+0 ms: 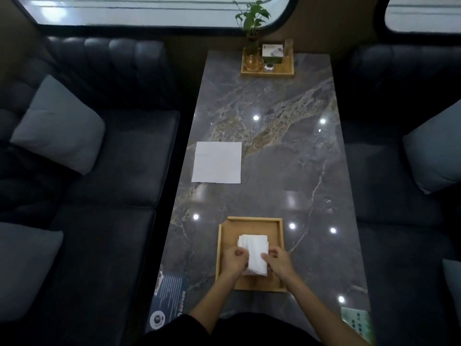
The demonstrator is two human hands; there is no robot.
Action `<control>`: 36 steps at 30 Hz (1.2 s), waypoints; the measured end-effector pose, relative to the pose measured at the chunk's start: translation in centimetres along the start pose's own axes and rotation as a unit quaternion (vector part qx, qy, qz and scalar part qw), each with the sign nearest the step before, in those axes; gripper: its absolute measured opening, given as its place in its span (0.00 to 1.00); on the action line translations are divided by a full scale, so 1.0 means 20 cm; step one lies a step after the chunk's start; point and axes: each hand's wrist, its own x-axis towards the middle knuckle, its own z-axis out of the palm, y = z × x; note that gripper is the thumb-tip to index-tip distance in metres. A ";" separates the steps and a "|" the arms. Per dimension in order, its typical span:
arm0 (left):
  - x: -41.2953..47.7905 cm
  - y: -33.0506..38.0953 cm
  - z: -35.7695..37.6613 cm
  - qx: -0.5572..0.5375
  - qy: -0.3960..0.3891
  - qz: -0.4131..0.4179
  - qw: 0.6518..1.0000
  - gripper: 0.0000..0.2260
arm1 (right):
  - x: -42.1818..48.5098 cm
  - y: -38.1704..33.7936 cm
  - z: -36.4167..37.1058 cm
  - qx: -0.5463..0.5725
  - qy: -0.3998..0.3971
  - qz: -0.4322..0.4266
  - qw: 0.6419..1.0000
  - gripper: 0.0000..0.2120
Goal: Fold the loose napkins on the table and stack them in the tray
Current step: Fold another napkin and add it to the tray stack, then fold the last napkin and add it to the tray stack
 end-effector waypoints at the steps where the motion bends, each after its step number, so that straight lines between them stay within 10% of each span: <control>1: 0.01 0.01 0.01 0.009 0.000 0.001 1.000 0.07 | 0.00 -0.01 0.01 -0.013 0.003 -0.005 1.000 0.17; 25: 0.11 -0.06 0.01 0.183 0.051 0.049 0.980 0.09 | -0.08 0.00 -0.01 0.039 0.068 -0.020 0.997 0.18; 32: 0.06 -0.05 0.03 0.044 -0.146 -0.034 0.988 0.22 | 0.07 0.13 0.07 0.212 -0.071 0.069 0.972 0.33; 36: 0.13 -0.10 0.06 0.091 -0.085 -0.028 0.992 0.26 | -0.01 0.02 0.09 0.164 -0.033 0.055 0.984 0.21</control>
